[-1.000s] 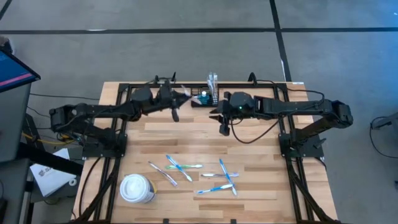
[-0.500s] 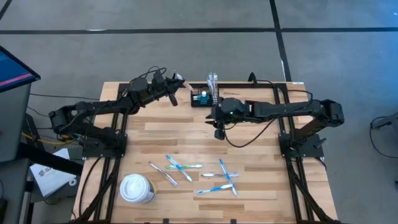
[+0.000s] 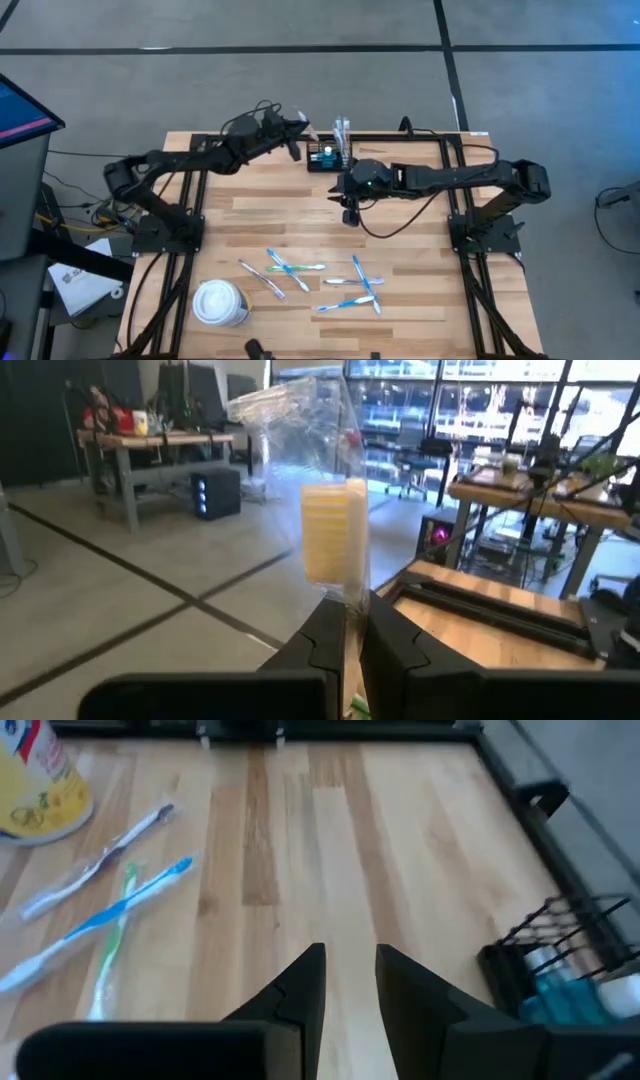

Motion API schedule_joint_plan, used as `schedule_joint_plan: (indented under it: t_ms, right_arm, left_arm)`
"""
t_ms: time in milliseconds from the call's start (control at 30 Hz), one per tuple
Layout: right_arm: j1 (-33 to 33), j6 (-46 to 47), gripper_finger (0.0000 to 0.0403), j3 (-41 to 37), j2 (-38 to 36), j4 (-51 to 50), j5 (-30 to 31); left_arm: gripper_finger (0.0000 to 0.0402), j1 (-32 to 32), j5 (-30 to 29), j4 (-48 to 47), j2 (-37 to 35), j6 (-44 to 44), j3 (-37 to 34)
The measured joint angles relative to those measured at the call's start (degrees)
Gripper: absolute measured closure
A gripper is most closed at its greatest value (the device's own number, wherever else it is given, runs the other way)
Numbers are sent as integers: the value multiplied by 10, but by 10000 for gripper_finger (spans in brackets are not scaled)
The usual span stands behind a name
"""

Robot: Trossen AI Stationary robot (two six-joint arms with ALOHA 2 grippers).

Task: Pick & Place toothbrushing station
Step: Put the toothbrush into the mesh organizer

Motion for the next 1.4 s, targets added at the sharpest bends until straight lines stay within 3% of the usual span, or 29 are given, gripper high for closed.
schedule_joint_plan:
  t_ms: [233,600,1400]
  right_arm:
    - [10,3,321,0,0,-25,-1]
    - [10,3,321,0,0,-17,-1]
    - [8,3,321,0,0,-8,-1]
  left_arm:
    - [396,1,0,-1,47,3,28]
    - [396,13,-7,-55,41,19,29]
    - [396,12,-19,-63,54,2,29]
